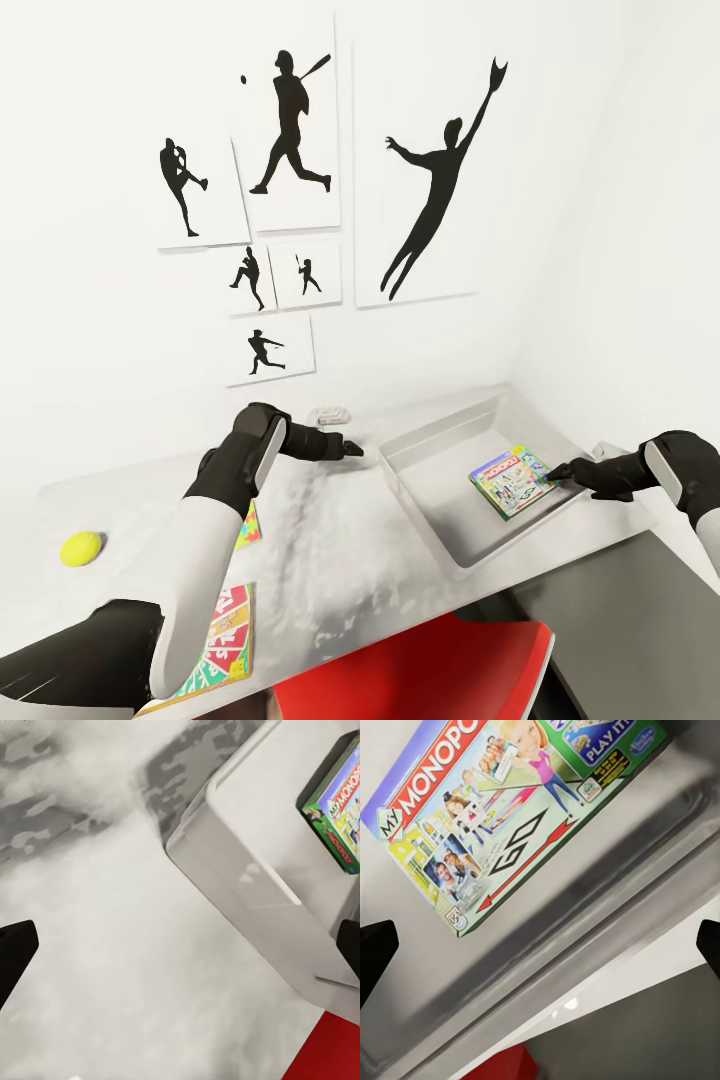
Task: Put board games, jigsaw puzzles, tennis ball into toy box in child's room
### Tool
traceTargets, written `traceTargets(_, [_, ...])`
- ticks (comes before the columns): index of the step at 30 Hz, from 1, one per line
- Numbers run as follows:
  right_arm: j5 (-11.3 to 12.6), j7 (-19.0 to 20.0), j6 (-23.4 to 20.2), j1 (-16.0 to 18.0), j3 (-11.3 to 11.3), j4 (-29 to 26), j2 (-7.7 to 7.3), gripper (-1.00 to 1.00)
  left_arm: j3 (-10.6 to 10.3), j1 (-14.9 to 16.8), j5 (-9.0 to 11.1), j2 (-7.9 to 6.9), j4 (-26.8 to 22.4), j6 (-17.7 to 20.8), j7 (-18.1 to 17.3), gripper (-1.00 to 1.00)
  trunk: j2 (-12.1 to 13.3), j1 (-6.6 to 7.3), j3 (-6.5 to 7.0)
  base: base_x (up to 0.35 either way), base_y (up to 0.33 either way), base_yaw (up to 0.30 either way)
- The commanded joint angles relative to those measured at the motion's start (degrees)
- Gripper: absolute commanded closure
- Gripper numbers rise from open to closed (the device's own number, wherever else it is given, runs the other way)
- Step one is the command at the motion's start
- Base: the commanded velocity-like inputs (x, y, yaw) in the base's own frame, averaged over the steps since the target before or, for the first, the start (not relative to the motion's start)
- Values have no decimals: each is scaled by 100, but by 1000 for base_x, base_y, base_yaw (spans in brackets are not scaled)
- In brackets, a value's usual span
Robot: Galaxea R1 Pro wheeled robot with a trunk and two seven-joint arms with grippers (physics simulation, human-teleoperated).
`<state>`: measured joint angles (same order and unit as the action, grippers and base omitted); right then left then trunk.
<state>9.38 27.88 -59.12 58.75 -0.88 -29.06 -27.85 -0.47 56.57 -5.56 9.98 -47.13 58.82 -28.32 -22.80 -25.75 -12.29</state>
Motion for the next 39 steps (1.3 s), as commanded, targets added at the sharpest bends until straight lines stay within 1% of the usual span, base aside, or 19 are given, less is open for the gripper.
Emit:
traceTargets(1, [20, -2, -31, 5, -9, -3, -1, -100, 3, 5, -59, 2, -6, 15, -48, -100, -12, -4, -12, 0, 0, 0])
traceTargets(39, [20, -2, -30, 5, -9, -3, 1, -100, 5, 3, -55, 2, -11, 15, -85, -100, -12, -4, -12, 0, 0, -3])
